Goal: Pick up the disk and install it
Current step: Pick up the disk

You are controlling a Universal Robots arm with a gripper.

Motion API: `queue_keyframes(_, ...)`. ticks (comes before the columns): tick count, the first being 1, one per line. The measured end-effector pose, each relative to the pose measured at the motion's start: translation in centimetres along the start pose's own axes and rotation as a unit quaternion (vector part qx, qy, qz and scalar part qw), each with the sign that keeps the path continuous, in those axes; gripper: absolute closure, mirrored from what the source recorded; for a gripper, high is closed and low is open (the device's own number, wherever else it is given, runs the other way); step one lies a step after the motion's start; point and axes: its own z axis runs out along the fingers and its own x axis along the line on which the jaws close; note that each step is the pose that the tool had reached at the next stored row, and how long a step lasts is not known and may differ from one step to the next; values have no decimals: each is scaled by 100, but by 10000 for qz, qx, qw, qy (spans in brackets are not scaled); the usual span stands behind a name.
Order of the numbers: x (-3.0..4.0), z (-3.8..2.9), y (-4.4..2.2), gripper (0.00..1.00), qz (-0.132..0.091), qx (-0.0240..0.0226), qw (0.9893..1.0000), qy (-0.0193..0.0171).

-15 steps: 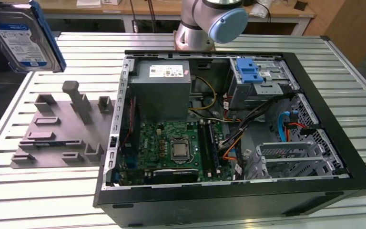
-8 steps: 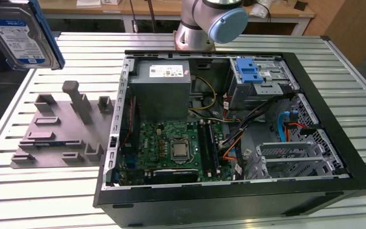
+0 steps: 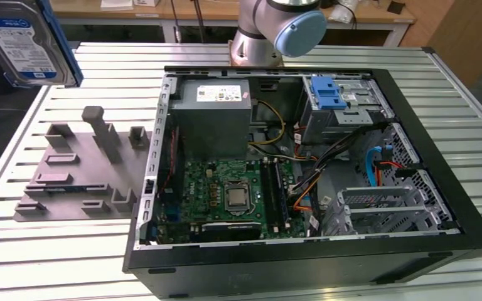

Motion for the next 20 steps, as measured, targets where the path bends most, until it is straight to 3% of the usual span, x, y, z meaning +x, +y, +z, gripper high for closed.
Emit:
queue_keyframes(16, 3, -225, -1, 64, 0, 0, 10000, 0)
queue_keyframes(20, 3, -230, -1, 64, 0, 1, 10000, 0)
